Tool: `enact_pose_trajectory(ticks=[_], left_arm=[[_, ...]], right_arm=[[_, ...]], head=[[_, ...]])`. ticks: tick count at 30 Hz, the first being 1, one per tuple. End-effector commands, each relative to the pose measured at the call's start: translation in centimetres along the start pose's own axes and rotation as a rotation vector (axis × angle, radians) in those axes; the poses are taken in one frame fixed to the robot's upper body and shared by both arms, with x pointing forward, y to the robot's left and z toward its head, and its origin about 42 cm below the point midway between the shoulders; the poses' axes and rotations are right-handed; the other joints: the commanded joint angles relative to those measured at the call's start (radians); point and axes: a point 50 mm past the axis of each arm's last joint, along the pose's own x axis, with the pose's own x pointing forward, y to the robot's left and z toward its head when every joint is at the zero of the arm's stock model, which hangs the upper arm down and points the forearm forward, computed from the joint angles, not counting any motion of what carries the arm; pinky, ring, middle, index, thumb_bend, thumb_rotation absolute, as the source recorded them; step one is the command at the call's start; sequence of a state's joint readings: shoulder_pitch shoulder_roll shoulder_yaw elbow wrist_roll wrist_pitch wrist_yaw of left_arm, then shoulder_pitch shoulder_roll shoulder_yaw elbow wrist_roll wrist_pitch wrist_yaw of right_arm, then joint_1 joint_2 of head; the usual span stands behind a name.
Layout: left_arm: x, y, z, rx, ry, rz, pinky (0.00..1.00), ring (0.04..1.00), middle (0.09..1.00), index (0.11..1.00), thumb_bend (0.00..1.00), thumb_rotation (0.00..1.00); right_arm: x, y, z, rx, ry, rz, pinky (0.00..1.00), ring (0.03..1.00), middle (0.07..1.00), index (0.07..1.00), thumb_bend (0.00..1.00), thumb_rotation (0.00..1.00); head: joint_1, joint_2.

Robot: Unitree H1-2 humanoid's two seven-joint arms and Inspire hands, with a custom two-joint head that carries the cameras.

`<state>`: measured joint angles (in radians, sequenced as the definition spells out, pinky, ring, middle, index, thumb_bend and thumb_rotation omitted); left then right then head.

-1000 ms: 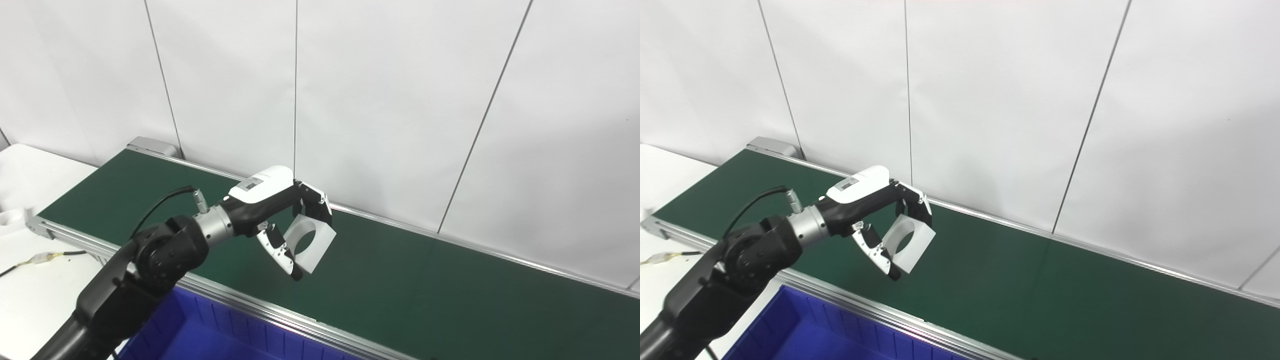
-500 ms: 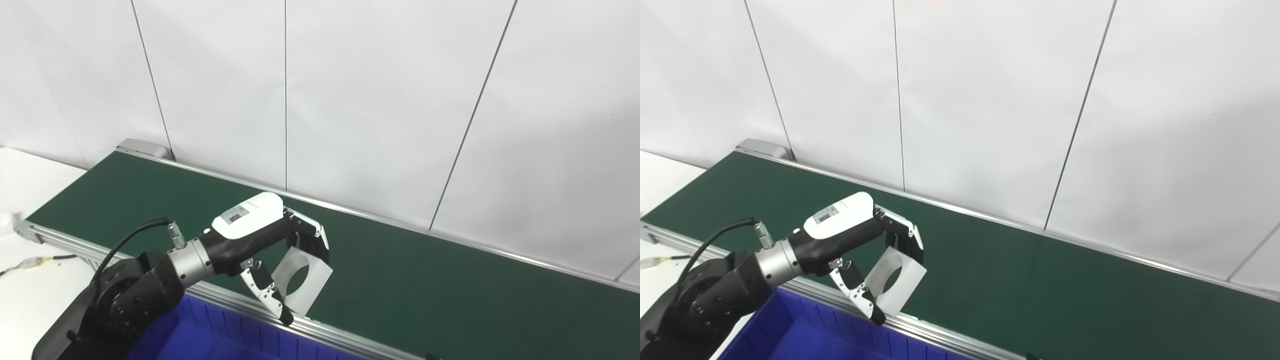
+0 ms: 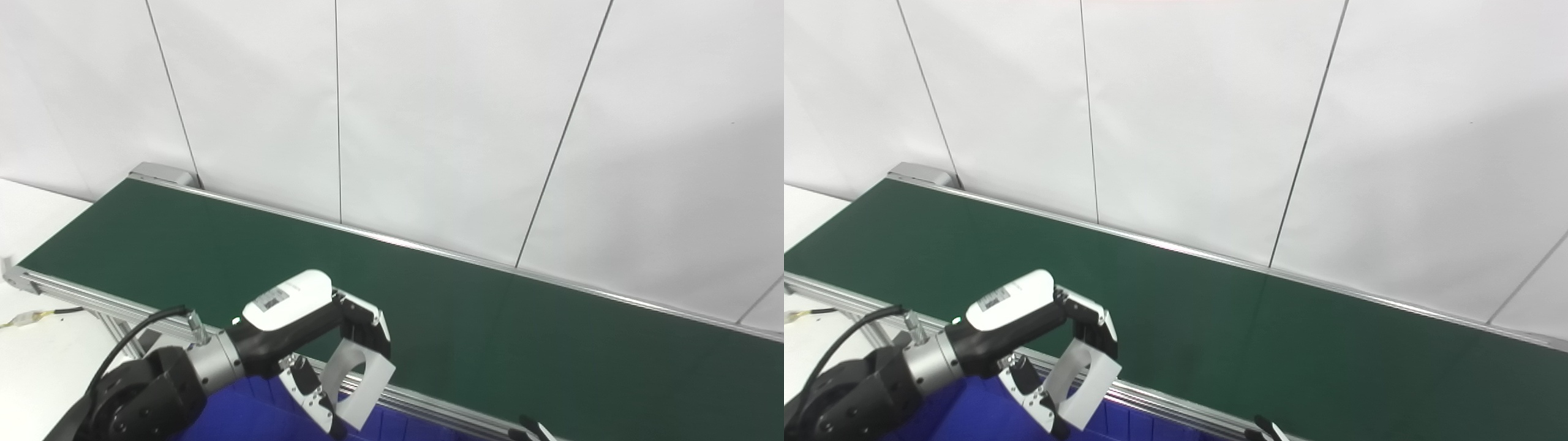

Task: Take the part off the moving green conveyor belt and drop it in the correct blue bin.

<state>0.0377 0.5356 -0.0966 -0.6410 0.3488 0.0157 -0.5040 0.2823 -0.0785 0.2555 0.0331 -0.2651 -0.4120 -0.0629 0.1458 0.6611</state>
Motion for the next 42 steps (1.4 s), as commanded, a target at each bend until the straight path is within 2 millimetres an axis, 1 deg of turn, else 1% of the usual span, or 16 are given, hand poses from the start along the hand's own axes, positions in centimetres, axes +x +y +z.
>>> enact_pose_trajectory(ticks=[1, 5, 9, 12, 17, 25, 31, 33, 34, 39, 42], left_arm=[[0.0, 0.5, 0.9, 0.021, -0.028, 0.03, 0.47, 0.427, 0.468, 0.528, 0.48, 0.0], [-0.3, -0.2, 0.9, 0.007, -0.022, 0.019, 0.48, 0.436, 0.47, 0.521, 0.5, 0.0], [-0.7, -0.8, 0.6, -0.006, -0.008, 0.009, 0.48, 0.435, 0.467, 0.523, 0.5, 0.0], [-1.0, -1.3, 0.2, -0.028, 0.015, -0.005, 0.48, 0.433, 0.468, 0.524, 0.5, 0.0], [-1.2, -2.6, -0.5, -0.072, 0.048, -0.024, 0.44, 0.422, 0.469, 0.527, 0.5, 0.0], [-1.3, -5.1, -2.2, -0.106, 0.103, -0.046, 0.46, 0.429, 0.474, 0.521, 0.5, 0.0], [-1.6, -6.2, -3.6, -0.141, 0.13, -0.041, 0.42, 0.417, 0.475, 0.525, 0.5, 0.0], [-1.7, -6.4, -4.0, -0.15, 0.133, -0.042, 0.4, 0.413, 0.479, 0.526, 0.5, 0.0], [-1.7, -6.5, -4.2, -0.155, 0.139, -0.044, 0.39, 0.412, 0.48, 0.527, 0.5, 0.0], [-1.7, -7.2, -4.6, -0.167, 0.168, -0.05, 0.37, 0.403, 0.486, 0.529, 0.5, 0.0], [-1.7, -7.5, -4.7, -0.17, 0.173, -0.056, 0.37, 0.423, 0.491, 0.525, 0.49, 0.0]], right_arm=[[0.4, -0.1, 1.1, 0.014, -0.052, -0.009, 0.64, 0.729, 0.786, 0.859, 0.56, 0.5], [0.4, -0.2, 1.2, 0.018, -0.053, -0.012, 0.64, 0.728, 0.784, 0.855, 0.57, 0.51], [0.5, -0.3, 1.2, 0.01, -0.054, -0.01, 0.64, 0.725, 0.784, 0.855, 0.58, 0.52], [0.5, -0.3, 1.4, 0.007, -0.058, -0.012, 0.63, 0.721, 0.779, 0.852, 0.58, 0.53], [0.3, -0.4, 1.7, 0.01, -0.06, -0.015, 0.63, 0.723, 0.781, 0.851, 0.59, 0.53], [0.2, -0.6, 2.2, 0.008, -0.066, -0.024, 0.64, 0.725, 0.78, 0.852, 0.6, 0.55], [0.2, -0.7, 2.5, 0.013, -0.066, -0.028, 0.64, 0.728, 0.779, 0.856, 0.6, 0.56], [0.2, -0.8, 2.7, 0.014, -0.067, -0.03, 0.64, 0.728, 0.78, 0.857, 0.6, 0.56], [0.2, -0.8, 2.8, 0.013, -0.069, -0.032, 0.64, 0.728, 0.78, 0.857, 0.6, 0.56], [0.2, -1.0, 3.0, 0.016, -0.072, -0.034, 0.64, 0.726, 0.78, 0.859, 0.6, 0.56], [0.3, -1.0, 3.1, 0.018, -0.074, -0.035, 0.64, 0.727, 0.78, 0.86, 0.59, 0.56]], head=[[0.001, -0.001], [-0.001, 0.01], [-0.002, 0.01], [-0.005, 0.019], [-0.01, 0.026], [-0.002, 0.045], [0.0, 0.055], [0.003, 0.069], [0.003, 0.069], [0.003, 0.084], [0.003, 0.086]])
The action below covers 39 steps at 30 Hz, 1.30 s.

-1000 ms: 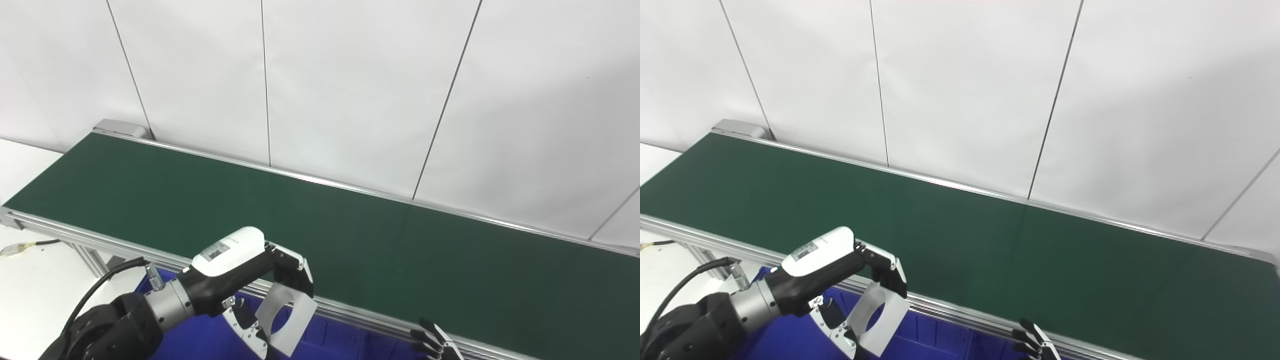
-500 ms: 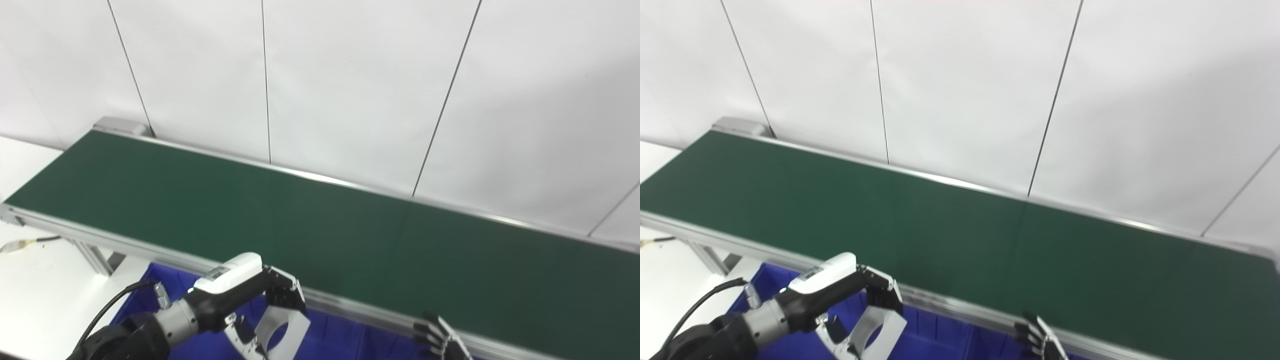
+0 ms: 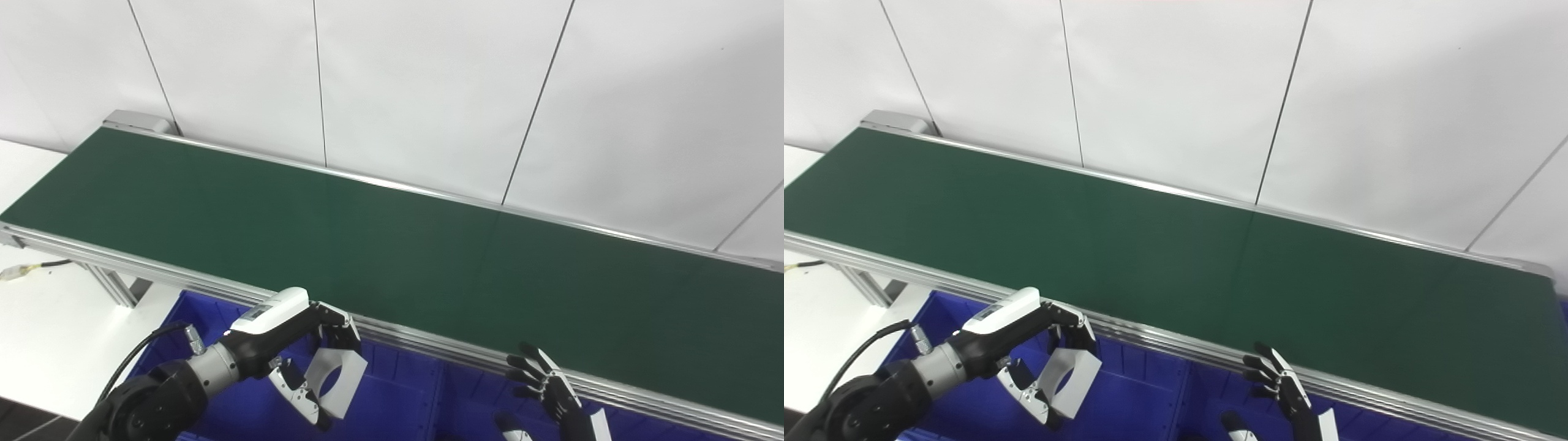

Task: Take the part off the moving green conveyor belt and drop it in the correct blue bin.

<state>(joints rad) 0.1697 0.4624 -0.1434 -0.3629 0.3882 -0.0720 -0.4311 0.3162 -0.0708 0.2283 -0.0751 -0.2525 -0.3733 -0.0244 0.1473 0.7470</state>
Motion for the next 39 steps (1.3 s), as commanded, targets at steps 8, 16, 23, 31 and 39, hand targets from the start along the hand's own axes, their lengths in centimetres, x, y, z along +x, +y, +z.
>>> enact_pose_trajectory(ticks=[8, 16, 23, 31, 39], left_arm=[[0.4, 0.5, 0.4, 0.006, -0.037, 0.03, 0.38, 0.432, 0.489, 0.523, 0.48, 0.0], [1.7, 0.5, 0.6, -0.015, -0.045, 0.007, 0.38, 0.432, 0.492, 0.526, 0.48, 0.0], [3.4, -0.8, 0.0, -0.02, -0.031, -0.013, 0.36, 0.43, 0.491, 0.53, 0.48, 0.0], [4.5, -2.5, -0.6, -0.009, -0.004, -0.038, 0.35, 0.422, 0.494, 0.534, 0.47, 0.0], [6.1, -4.1, -1.5, -0.014, 0.048, -0.066, 0.35, 0.424, 0.502, 0.529, 0.48, 0.0]], right_arm=[[0.9, -0.3, 1.5, 0.004, -0.052, -0.022, 0.63, 0.725, 0.778, 0.863, 0.6, 0.58], [0.8, -0.7, 2.0, 0.003, -0.061, -0.033, 0.63, 0.724, 0.78, 0.865, 0.62, 0.59], [1.0, -0.9, 2.3, 0.0, -0.069, -0.029, 0.62, 0.72, 0.78, 0.866, 0.61, 0.59], [1.2, -1.1, 2.5, -0.005, -0.067, -0.031, 0.62, 0.71, 0.772, 0.865, 0.62, 0.6], [1.2, -1.4, 2.6, -0.014, -0.064, -0.041, 0.62, 0.71, 0.769, 0.861, 0.63, 0.61]], head=[[-0.004, 0.024], [0.006, 0.049], [0.009, 0.077], [-0.001, 0.101], [-0.009, 0.107]])
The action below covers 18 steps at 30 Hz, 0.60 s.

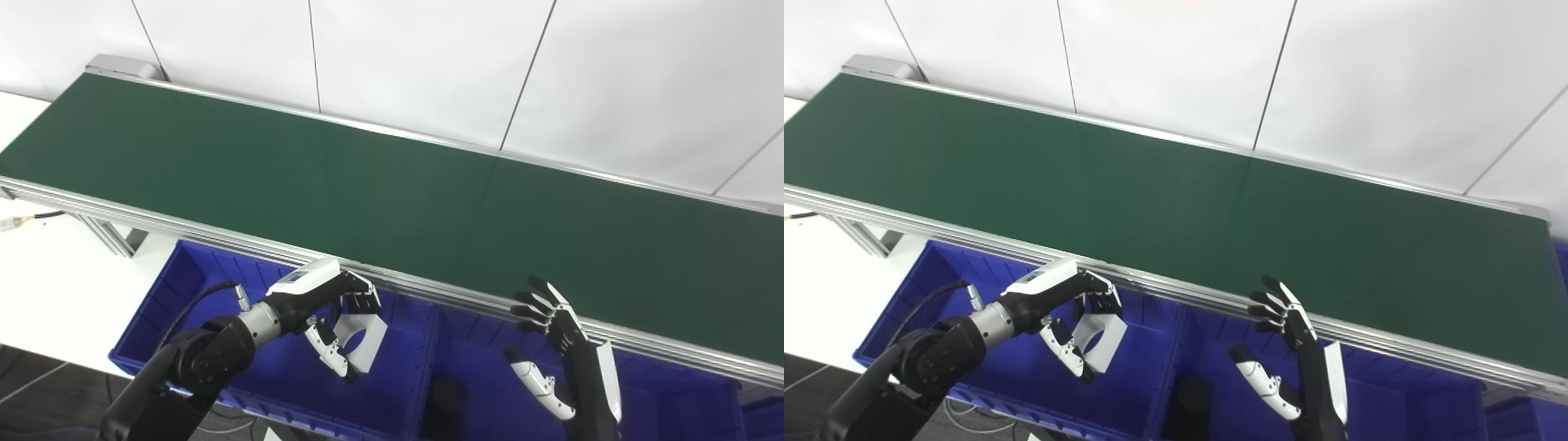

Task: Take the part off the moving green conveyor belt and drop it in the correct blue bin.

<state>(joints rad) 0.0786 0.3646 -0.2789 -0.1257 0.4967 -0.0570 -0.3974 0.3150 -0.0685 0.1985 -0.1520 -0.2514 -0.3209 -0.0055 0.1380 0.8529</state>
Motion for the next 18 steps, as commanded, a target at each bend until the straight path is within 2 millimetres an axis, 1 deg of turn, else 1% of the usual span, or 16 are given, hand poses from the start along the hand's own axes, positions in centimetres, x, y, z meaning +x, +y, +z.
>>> enact_pose_trajectory(ticks=[1, 9, 16, 18], left_arm=[[1.1, 0.9, 0.5, 0.029, -0.026, 0.043, 0.35, 0.424, 0.502, 0.529, 0.48, 0.0], [1.4, 0.6, 0.0, 0.049, -0.001, 0.047, 0.35, 0.427, 0.506, 0.526, 0.48, 0.0], [0.9, 0.7, -0.6, 0.066, 0.009, 0.045, 0.35, 0.433, 0.509, 0.525, 0.48, 0.0], [0.7, 0.8, -0.7, 0.076, 0.005, 0.049, 0.38, 0.449, 0.505, 0.516, 0.48, 0.0]], right_arm=[[0.6, -0.3, 1.1, 0.001, -0.048, -0.014, 0.62, 0.712, 0.769, 0.861, 0.63, 0.61], [0.5, -0.2, 1.2, -0.004, -0.05, -0.012, 0.63, 0.718, 0.77, 0.862, 0.62, 0.6], [0.5, 0.1, 1.4, 0.006, -0.052, -0.013, 0.62, 0.713, 0.767, 0.861, 0.62, 0.6], [0.6, 0.1, 1.4, 0.005, -0.052, -0.014, 0.62, 0.713, 0.766, 0.86, 0.62, 0.6]], head=[[0.003, 0.0], [0.01, 0.009], [0.009, 0.01], [0.009, 0.01]])
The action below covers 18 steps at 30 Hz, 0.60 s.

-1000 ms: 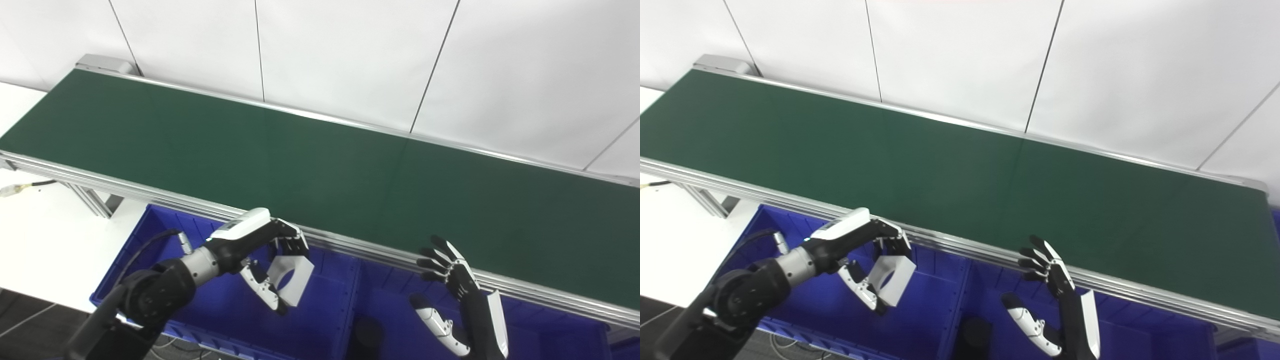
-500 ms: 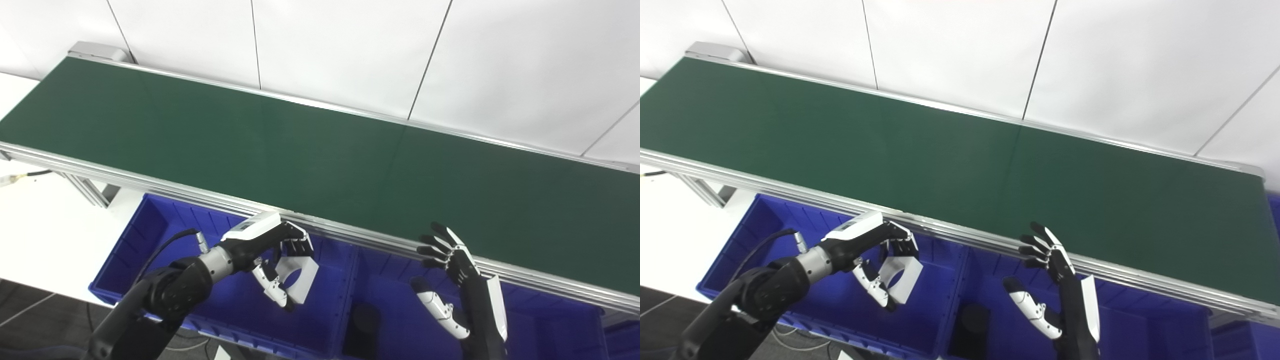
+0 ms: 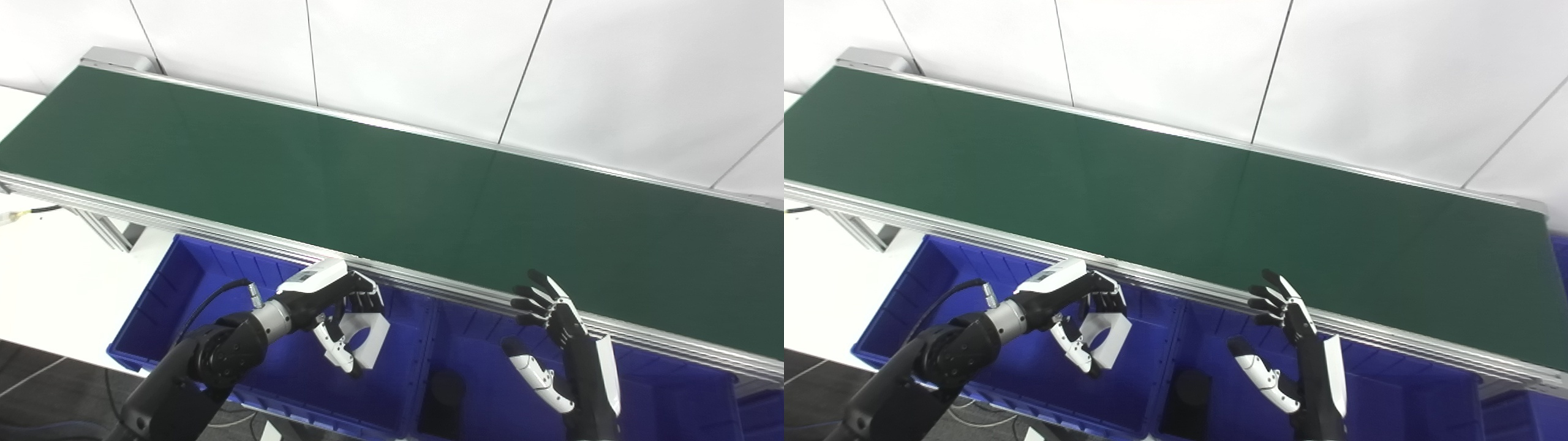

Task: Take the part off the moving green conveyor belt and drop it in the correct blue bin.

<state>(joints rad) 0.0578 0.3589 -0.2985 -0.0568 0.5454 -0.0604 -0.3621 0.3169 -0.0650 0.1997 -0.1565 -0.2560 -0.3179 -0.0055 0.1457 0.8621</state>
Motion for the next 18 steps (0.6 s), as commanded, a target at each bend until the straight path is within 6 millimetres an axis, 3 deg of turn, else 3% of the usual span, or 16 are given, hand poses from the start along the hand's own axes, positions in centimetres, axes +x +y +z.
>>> enact_pose_trajectory(ticks=[1, 3, 4, 5, 8, 11, 18], left_arm=[[-0.3, 1.6, 0.3, 0.052, -0.036, 0.056, 0.44, 0.454, 0.499, 0.509, 0.49, 0.0], [-0.6, 2.0, 0.4, 0.07, -0.027, 0.047, 0.54, 0.466, 0.495, 0.503, 0.5, 0.0], [-0.8, 2.2, 0.5, 0.077, -0.021, 0.041, 0.67, 0.627, 0.639, 0.5, 0.52, 0.04], [-1.0, 2.6, 0.7, 0.086, -0.013, 0.031, 0.75, 0.718, 0.719, 0.618, 0.69, 0.07], [-1.6, 3.5, 1.1, 0.099, -0.004, 0.018, 0.8, 0.786, 0.781, 0.734, 0.85, 0.13], [-2.0, 4.0, 1.4, 0.105, -0.001, 0.019, 0.85, 0.832, 0.826, 0.8, 0.95, 0.2], [-2.9, 4.8, 1.9, 0.107, 0.002, 0.032, 0.92, 0.887, 0.881, 0.875, 1.0, 0.26]], right_arm=[[0.6, 0.0, 1.2, 0.008, -0.052, -0.014, 0.62, 0.713, 0.766, 0.86, 0.62, 0.6], [0.6, 0.0, 1.2, 0.012, -0.051, -0.014, 0.62, 0.715, 0.767, 0.861, 0.62, 0.6], [0.6, 0.0, 1.2, 0.013, -0.051, -0.013, 0.62, 0.715, 0.768, 0.863, 0.62, 0.6], [0.6, 0.0, 1.1, 0.014, -0.051, -0.013, 0.62, 0.714, 0.767, 0.862, 0.62, 0.6], [0.7, 0.1, 1.1, 0.014, -0.051, -0.013, 0.62, 0.713, 0.766, 0.862, 0.63, 0.6], [0.7, 0.1, 1.1, 0.014, -0.052, -0.012, 0.62, 0.713, 0.766, 0.862, 0.63, 0.6], [0.7, 0.2, 1.0, 0.02, -0.05, -0.012, 0.62, 0.714, 0.765, 0.86, 0.63, 0.6]], head=[[-0.003, 0.0], [-0.005, 0.001], [-0.005, 0.001], [-0.006, -0.001], [-0.005, -0.001], [-0.006, -0.003], [-0.01, -0.007]])
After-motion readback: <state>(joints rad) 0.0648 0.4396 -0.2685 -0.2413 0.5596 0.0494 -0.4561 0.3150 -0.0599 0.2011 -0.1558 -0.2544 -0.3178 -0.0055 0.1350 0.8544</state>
